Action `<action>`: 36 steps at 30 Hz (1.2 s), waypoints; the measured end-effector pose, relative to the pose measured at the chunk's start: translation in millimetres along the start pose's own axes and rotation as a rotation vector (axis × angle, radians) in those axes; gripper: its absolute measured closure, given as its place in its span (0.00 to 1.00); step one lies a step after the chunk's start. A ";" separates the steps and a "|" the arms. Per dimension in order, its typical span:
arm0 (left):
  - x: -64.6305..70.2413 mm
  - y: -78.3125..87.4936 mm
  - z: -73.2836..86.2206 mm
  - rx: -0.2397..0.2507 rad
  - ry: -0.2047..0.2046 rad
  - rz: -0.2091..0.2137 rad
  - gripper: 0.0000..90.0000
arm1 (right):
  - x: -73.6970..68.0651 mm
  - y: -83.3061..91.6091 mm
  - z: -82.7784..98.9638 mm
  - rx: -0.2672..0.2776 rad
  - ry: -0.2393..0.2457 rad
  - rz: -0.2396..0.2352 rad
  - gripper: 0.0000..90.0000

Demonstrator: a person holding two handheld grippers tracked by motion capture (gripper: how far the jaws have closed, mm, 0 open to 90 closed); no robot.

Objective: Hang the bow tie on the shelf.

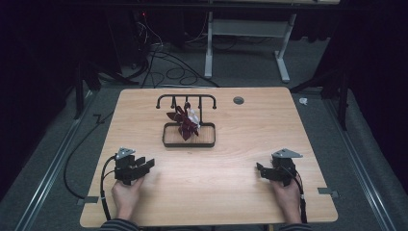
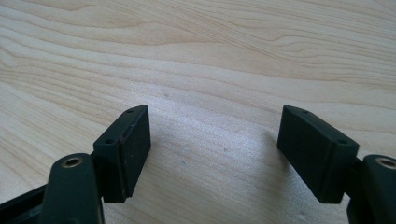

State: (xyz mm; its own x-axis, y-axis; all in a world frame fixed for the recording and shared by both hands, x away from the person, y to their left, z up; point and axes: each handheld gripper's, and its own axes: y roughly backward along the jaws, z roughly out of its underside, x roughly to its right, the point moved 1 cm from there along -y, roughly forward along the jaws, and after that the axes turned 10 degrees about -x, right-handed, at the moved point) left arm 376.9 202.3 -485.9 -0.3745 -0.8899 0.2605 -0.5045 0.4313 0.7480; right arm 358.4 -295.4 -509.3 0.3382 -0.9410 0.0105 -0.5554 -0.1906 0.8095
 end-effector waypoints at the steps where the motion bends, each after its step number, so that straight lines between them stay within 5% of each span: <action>1: -0.2 -0.8 0.6 0.001 0.002 -0.003 0.60 | 0.0 0.0 0.0 0.000 0.000 0.000 0.30; 24: 3.2 -27.5 2.1 -0.051 -0.077 -0.120 0.54 | 0.0 0.0 0.0 0.000 0.000 0.000 0.30; 28: 5.3 -30.5 2.6 -0.039 -0.102 -0.149 0.52 | 0.1 0.0 0.0 0.000 0.000 0.000 0.30; 31: 8.5 -34.7 4.3 -0.025 -0.157 -0.186 0.47 | 0.0 0.0 0.0 0.000 0.000 0.000 0.30; 36: 9.8 -36.1 5.4 -0.012 -0.155 -0.193 0.43 | 0.0 0.1 0.0 0.000 -0.001 0.000 0.30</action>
State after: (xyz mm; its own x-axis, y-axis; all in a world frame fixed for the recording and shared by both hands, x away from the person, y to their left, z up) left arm 387.2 178.7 -513.7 -0.3876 -0.9217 0.0163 -0.5689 0.2531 0.7825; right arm 358.3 -295.4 -509.2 0.3378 -0.9412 0.0102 -0.5553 -0.1905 0.8096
